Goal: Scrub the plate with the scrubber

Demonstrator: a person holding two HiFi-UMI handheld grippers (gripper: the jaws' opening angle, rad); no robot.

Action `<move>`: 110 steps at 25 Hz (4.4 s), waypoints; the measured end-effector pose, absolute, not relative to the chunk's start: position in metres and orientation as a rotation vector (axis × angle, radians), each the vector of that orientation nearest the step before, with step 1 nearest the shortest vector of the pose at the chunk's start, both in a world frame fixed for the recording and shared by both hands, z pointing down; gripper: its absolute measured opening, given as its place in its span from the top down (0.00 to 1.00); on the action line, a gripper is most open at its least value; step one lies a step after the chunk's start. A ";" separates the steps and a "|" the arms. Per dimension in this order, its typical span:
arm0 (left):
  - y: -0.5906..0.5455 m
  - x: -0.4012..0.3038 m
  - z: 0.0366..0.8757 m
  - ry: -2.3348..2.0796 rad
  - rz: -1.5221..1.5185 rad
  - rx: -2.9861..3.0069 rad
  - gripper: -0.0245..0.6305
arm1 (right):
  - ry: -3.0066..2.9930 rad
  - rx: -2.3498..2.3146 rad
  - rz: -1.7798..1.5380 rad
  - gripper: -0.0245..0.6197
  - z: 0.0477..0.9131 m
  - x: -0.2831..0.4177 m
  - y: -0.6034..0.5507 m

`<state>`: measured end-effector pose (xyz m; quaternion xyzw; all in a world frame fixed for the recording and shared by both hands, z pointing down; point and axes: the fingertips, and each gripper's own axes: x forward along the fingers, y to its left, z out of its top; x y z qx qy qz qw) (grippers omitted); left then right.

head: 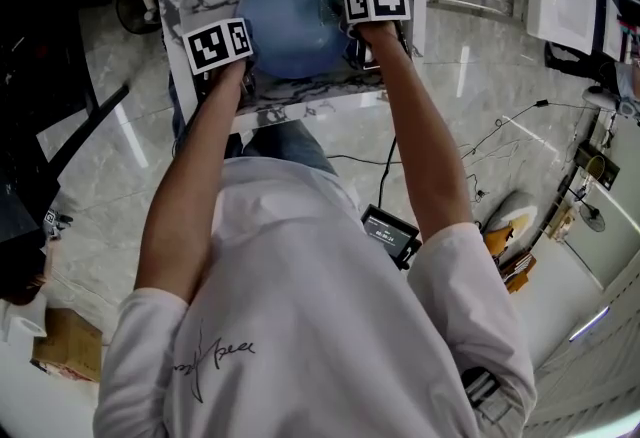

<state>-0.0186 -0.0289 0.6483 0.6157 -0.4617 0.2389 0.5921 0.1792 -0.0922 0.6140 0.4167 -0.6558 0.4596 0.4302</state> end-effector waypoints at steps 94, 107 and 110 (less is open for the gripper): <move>-0.029 -0.019 0.649 -1.074 0.553 1.434 0.82 | -1.746 0.675 1.341 0.85 0.620 0.088 -0.020; -0.029 -0.019 0.650 -1.074 0.553 1.434 0.82 | -1.723 0.733 1.324 0.85 0.619 0.114 -0.021; -0.029 -0.019 0.650 -1.075 0.552 1.433 0.82 | -1.709 0.746 1.310 0.85 0.620 0.121 -0.022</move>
